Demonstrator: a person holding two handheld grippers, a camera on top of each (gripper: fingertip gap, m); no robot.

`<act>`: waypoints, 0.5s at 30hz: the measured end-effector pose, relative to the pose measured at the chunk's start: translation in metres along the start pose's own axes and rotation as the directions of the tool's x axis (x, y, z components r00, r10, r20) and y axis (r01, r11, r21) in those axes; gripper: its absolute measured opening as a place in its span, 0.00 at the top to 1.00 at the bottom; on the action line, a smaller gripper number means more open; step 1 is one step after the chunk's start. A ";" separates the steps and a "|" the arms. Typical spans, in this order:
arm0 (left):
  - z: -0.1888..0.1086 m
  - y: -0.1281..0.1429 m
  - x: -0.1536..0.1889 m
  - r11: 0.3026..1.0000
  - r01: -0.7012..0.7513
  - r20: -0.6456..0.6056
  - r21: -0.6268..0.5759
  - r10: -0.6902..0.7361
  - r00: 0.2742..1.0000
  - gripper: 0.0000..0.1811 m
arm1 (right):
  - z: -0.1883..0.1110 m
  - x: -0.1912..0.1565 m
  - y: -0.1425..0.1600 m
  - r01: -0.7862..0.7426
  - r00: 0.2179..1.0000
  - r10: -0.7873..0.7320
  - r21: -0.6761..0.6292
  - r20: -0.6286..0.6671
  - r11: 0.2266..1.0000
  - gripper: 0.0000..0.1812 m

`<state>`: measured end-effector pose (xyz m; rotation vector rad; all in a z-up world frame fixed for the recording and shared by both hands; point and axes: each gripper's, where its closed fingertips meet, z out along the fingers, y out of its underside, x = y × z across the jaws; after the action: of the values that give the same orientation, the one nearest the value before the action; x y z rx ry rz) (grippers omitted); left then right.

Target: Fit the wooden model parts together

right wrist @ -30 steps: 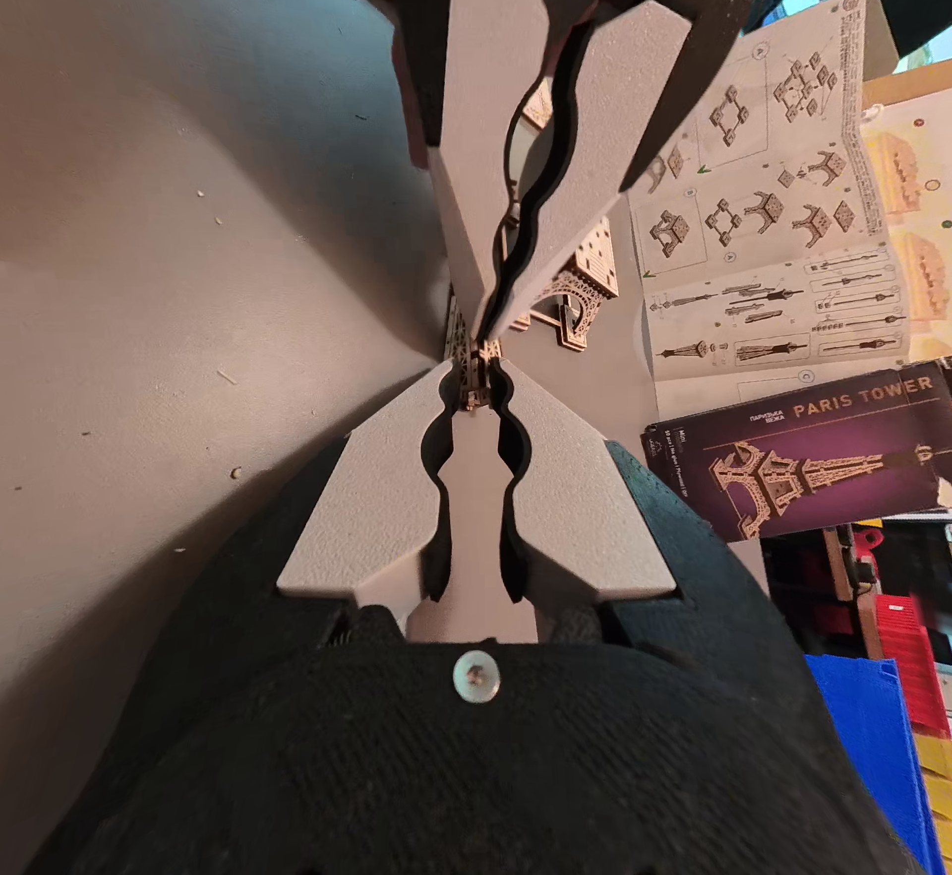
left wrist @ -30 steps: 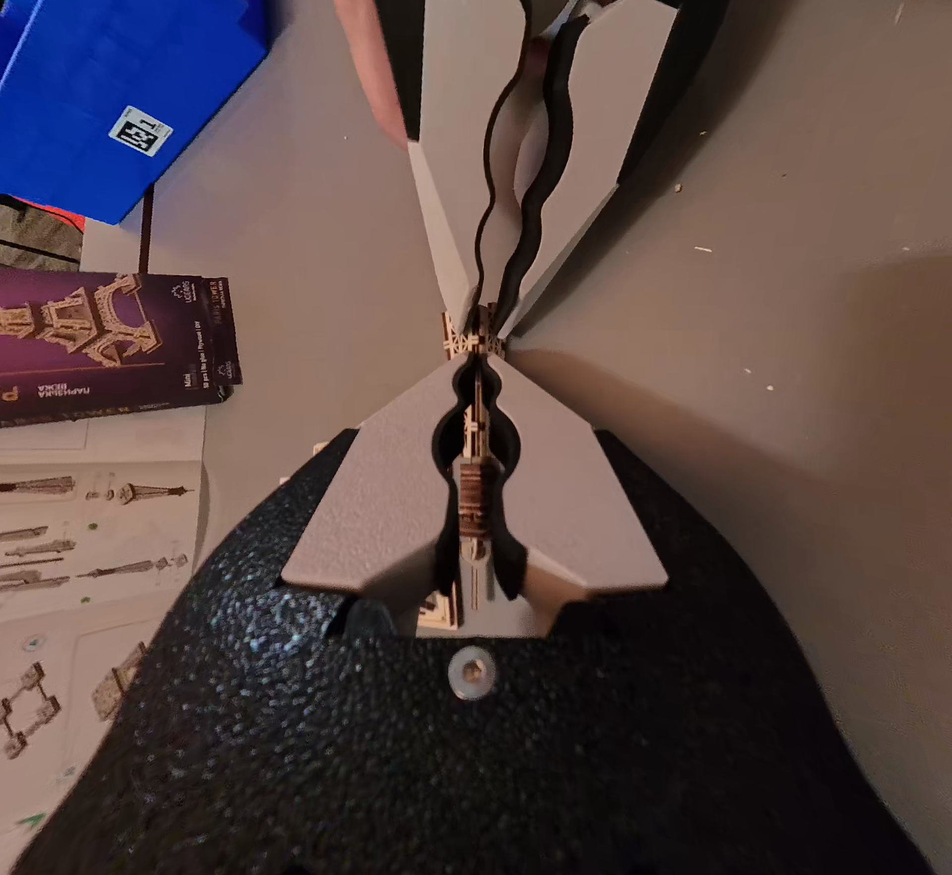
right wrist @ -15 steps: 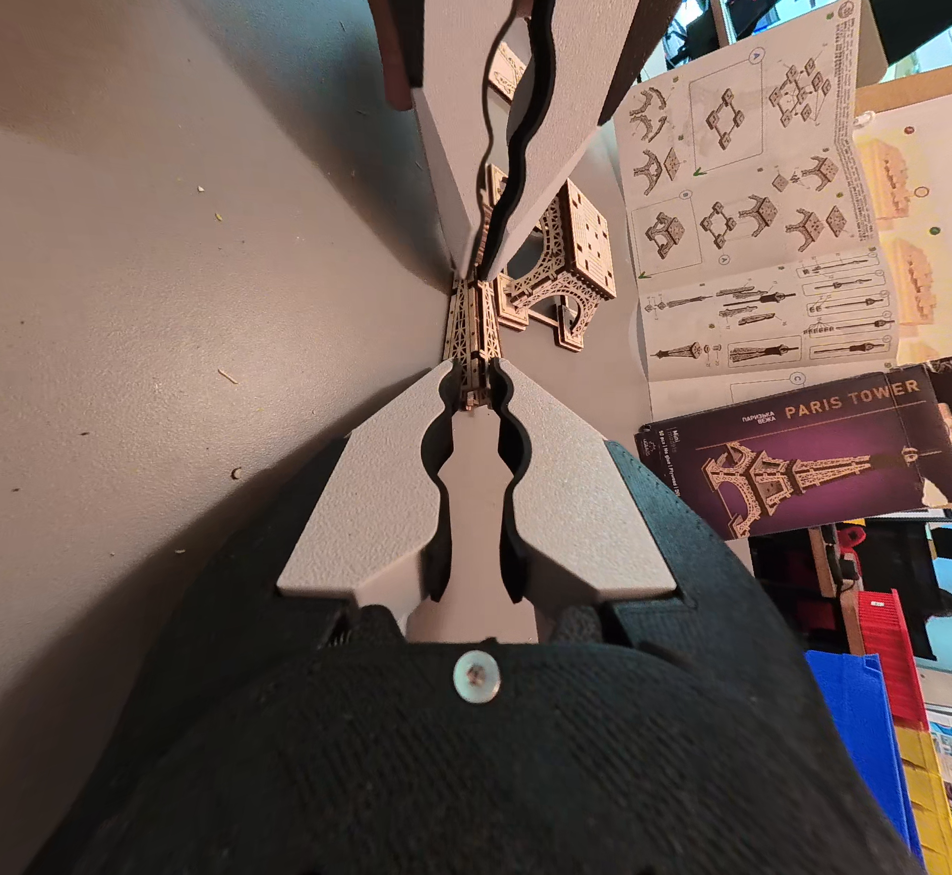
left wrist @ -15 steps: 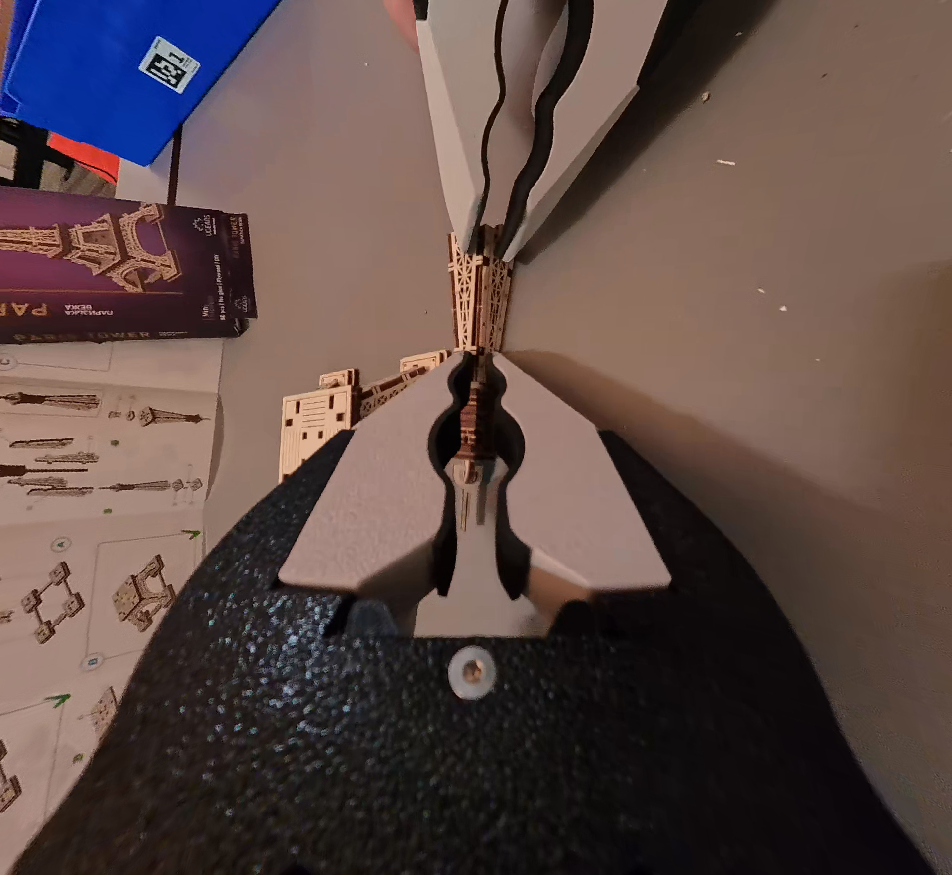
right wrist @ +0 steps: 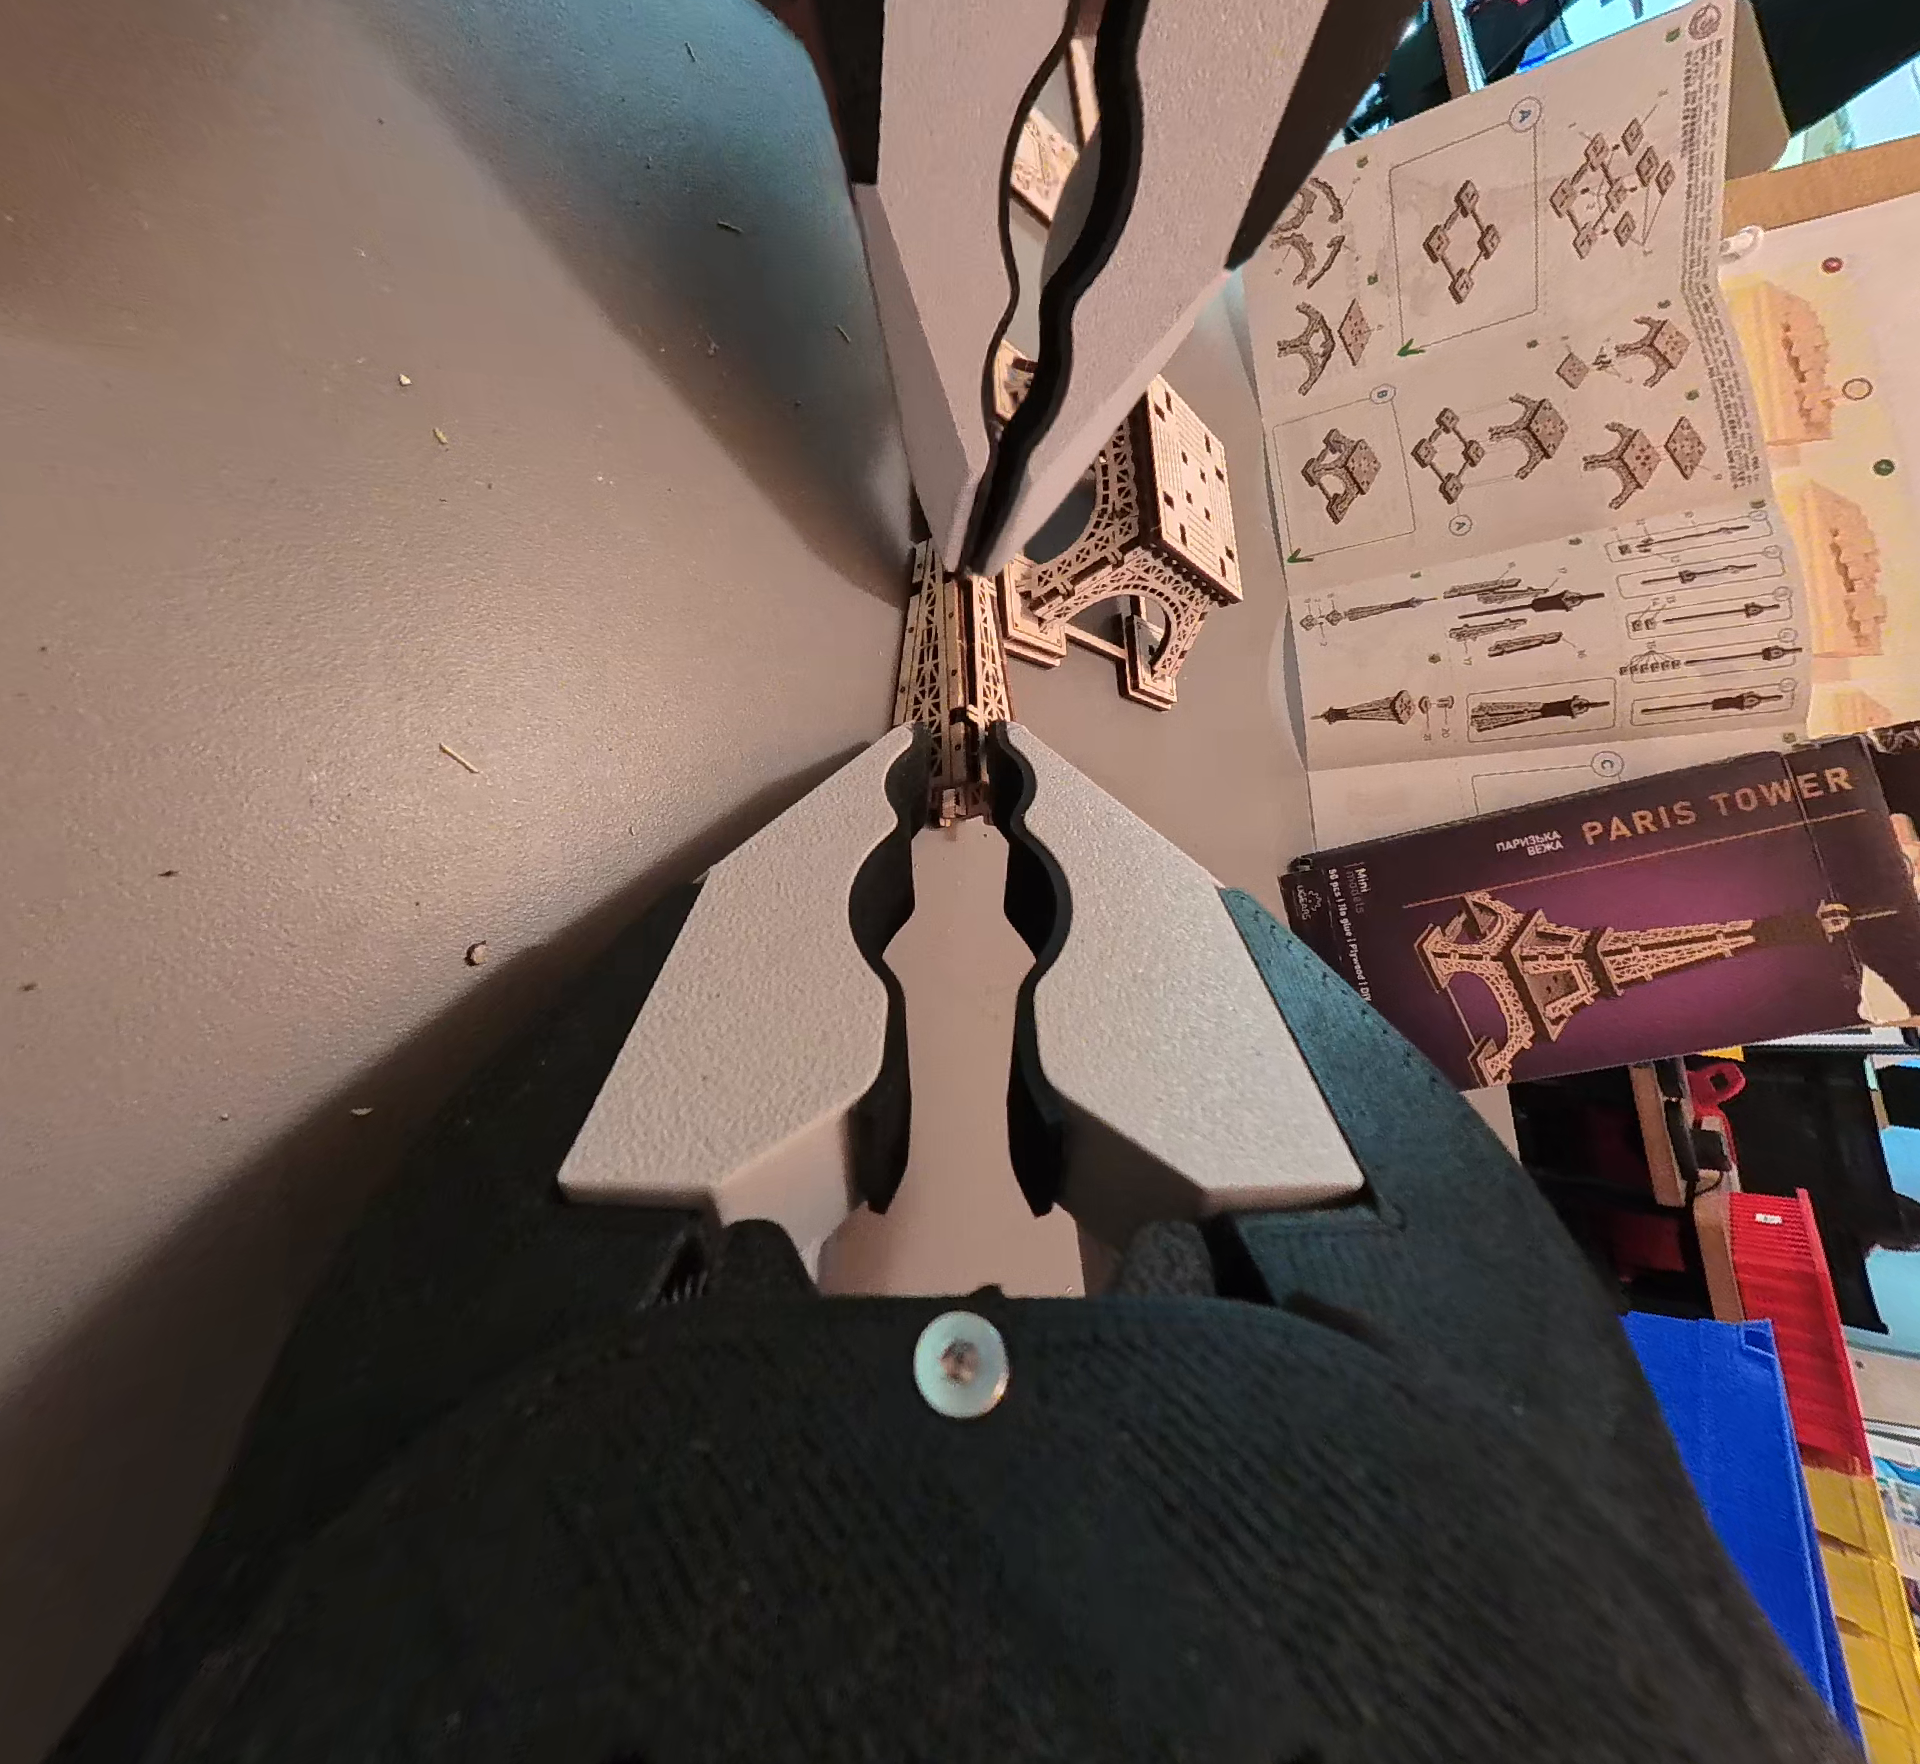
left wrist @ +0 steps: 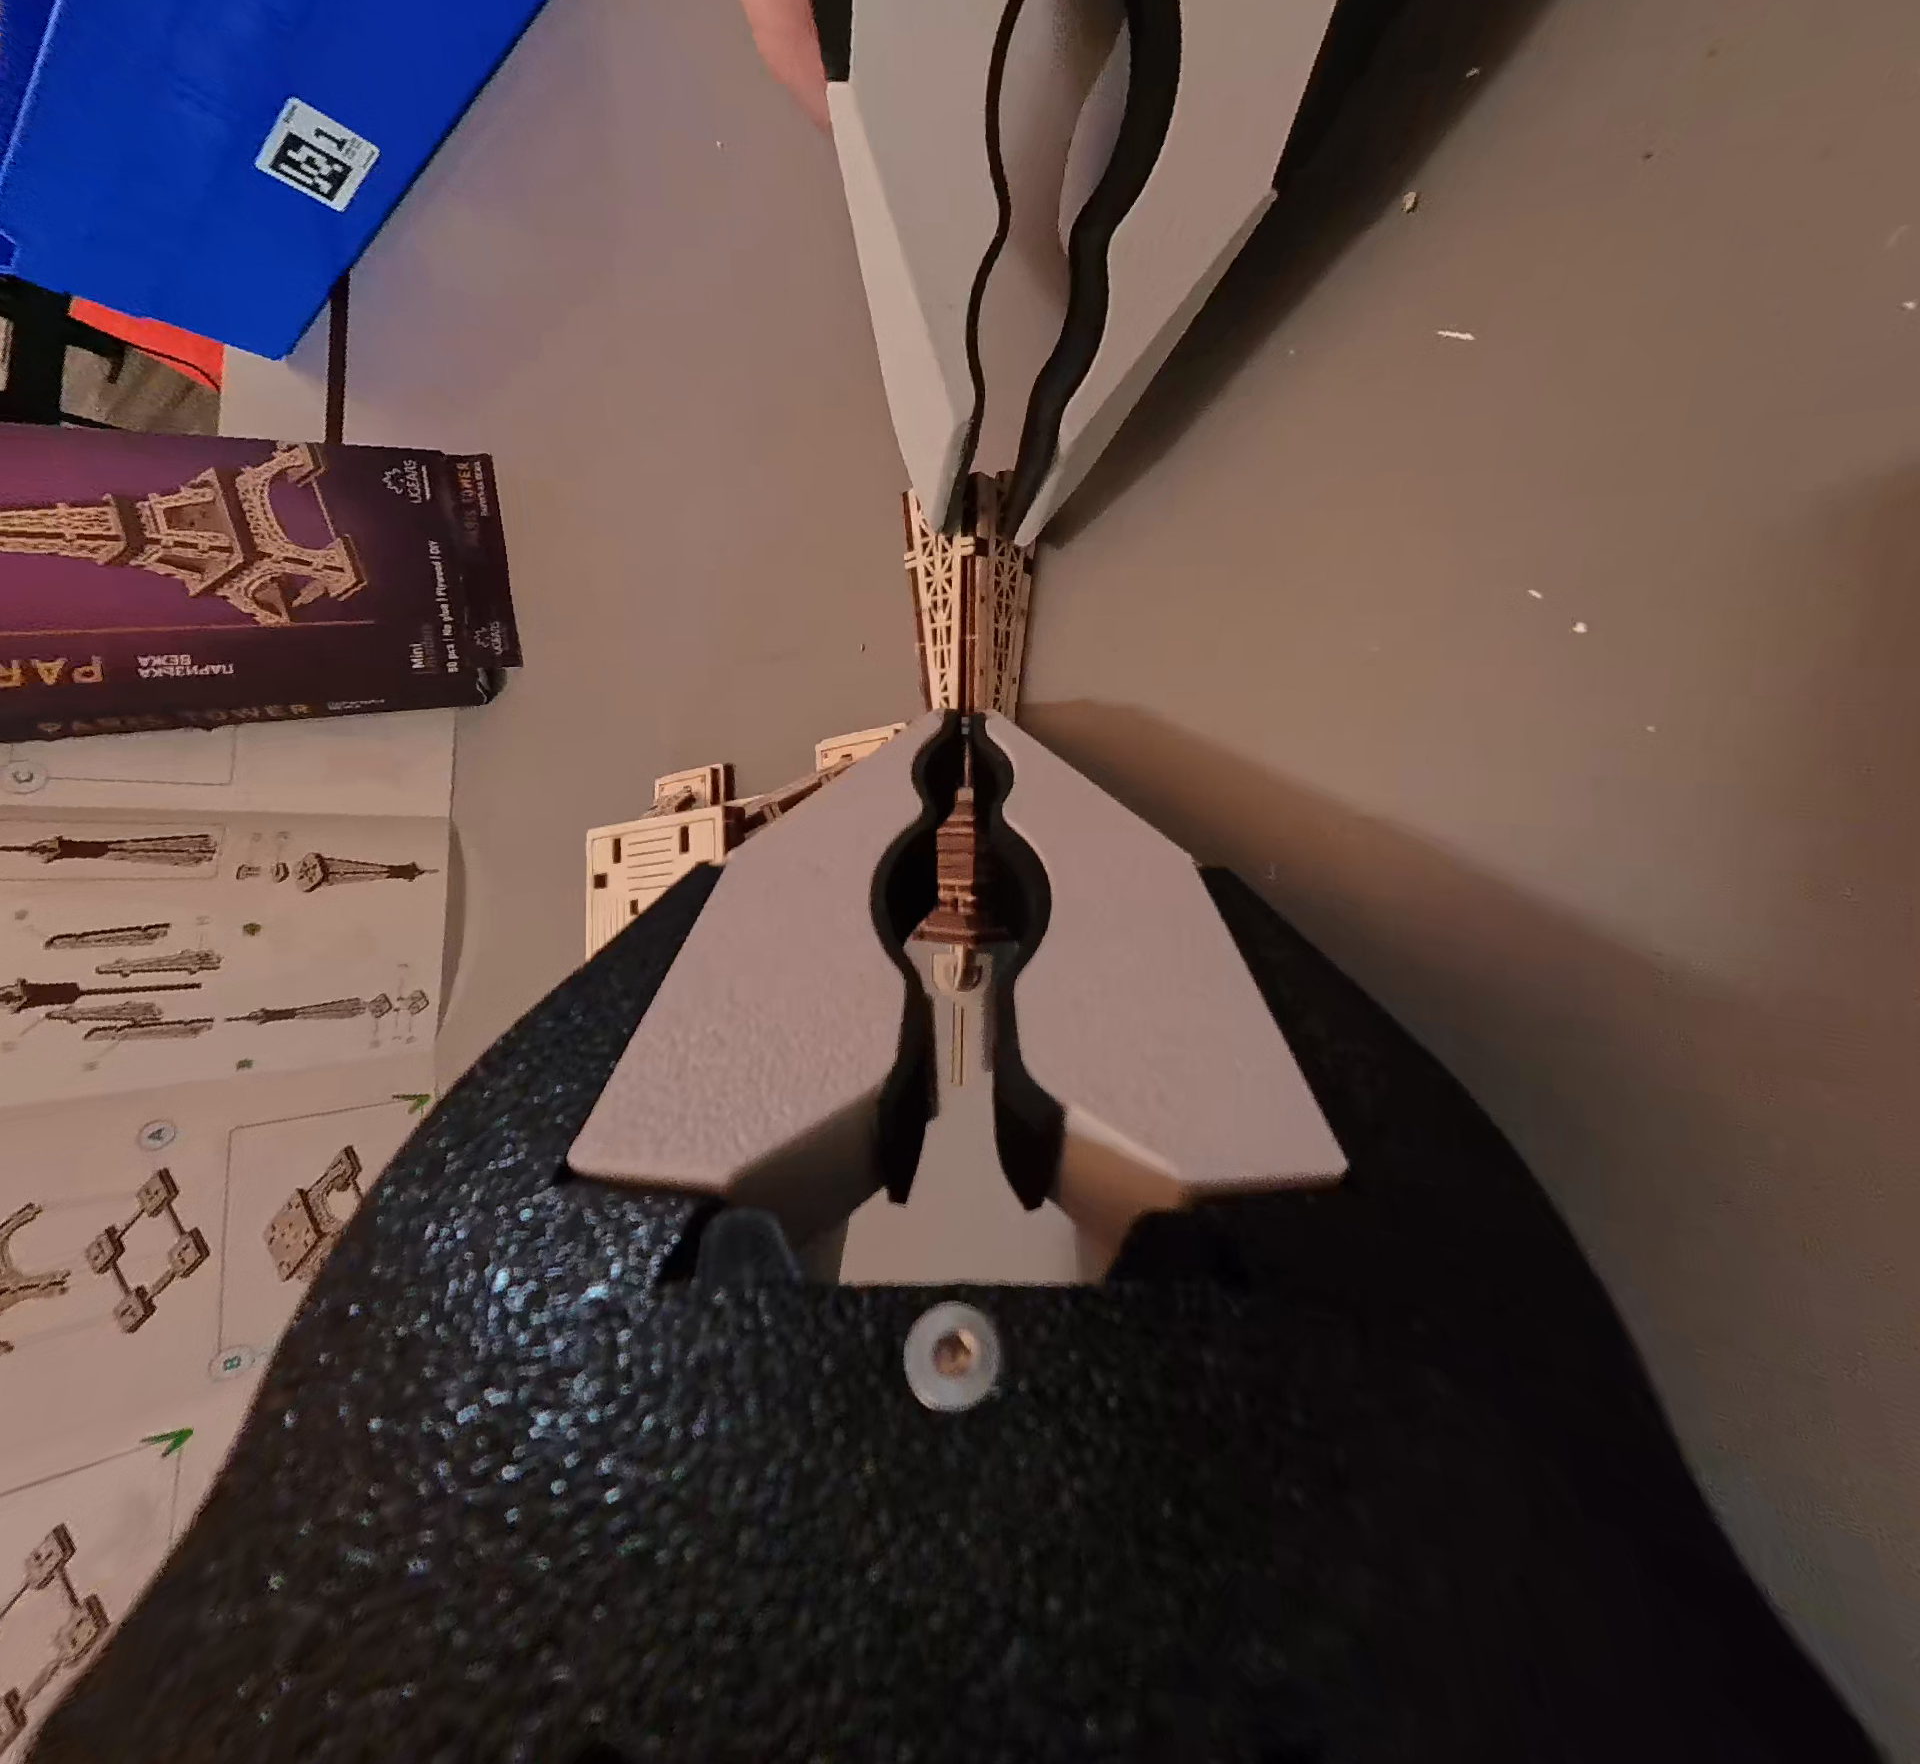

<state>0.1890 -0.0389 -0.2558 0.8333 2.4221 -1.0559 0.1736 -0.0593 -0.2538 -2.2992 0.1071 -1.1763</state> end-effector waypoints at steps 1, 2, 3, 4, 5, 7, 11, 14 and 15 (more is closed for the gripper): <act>0.000 -0.001 0.001 1.000 -0.003 -0.014 0.001 0.003 1.000 1.00 | 0.000 0.000 0.000 0.001 1.000 -0.001 0.000 0.000 1.000 0.95; 0.000 -0.001 0.002 1.000 0.001 -0.027 -0.005 -0.001 1.000 1.00 | 0.000 0.000 -0.001 -0.003 1.000 0.003 0.001 0.000 1.000 0.95; 0.000 -0.001 0.002 1.000 0.007 -0.038 -0.014 -0.008 0.999 1.00 | 0.000 0.000 -0.001 -0.004 1.000 0.004 0.002 0.001 1.000 0.95; 0.000 -0.001 0.002 1.000 0.018 -0.050 -0.026 -0.019 0.999 1.00 | 0.001 0.000 -0.001 -0.005 1.000 0.005 0.002 0.002 1.000 0.95; 0.000 -0.001 0.002 0.999 0.029 -0.064 -0.036 -0.031 0.997 1.00 | 0.001 0.001 0.000 -0.004 1.000 0.004 0.002 0.003 1.000 0.95; 0.000 0.000 0.003 0.997 0.065 -0.094 -0.048 -0.069 0.993 1.00 | 0.001 0.001 0.000 -0.004 1.000 0.004 0.004 0.002 1.000 0.95; 0.001 0.001 0.003 0.988 0.123 -0.143 -0.095 -0.136 0.980 1.00 | 0.001 0.001 0.000 -0.009 1.000 0.009 0.003 0.003 1.000 0.95; 0.001 0.001 0.003 0.982 0.112 -0.154 -0.150 -0.135 0.979 1.00 | 0.001 0.001 0.000 -0.020 1.000 0.020 0.008 0.004 1.000 0.95; 0.001 0.001 0.003 0.980 0.106 -0.153 -0.166 -0.132 0.979 1.00 | 0.001 0.001 0.000 -0.020 1.000 0.020 0.008 0.003 1.000 0.95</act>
<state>0.1875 -0.0379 -0.2592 0.7559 2.6830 -0.8523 0.1750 -0.0590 -0.2536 -2.2877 0.1244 -1.1615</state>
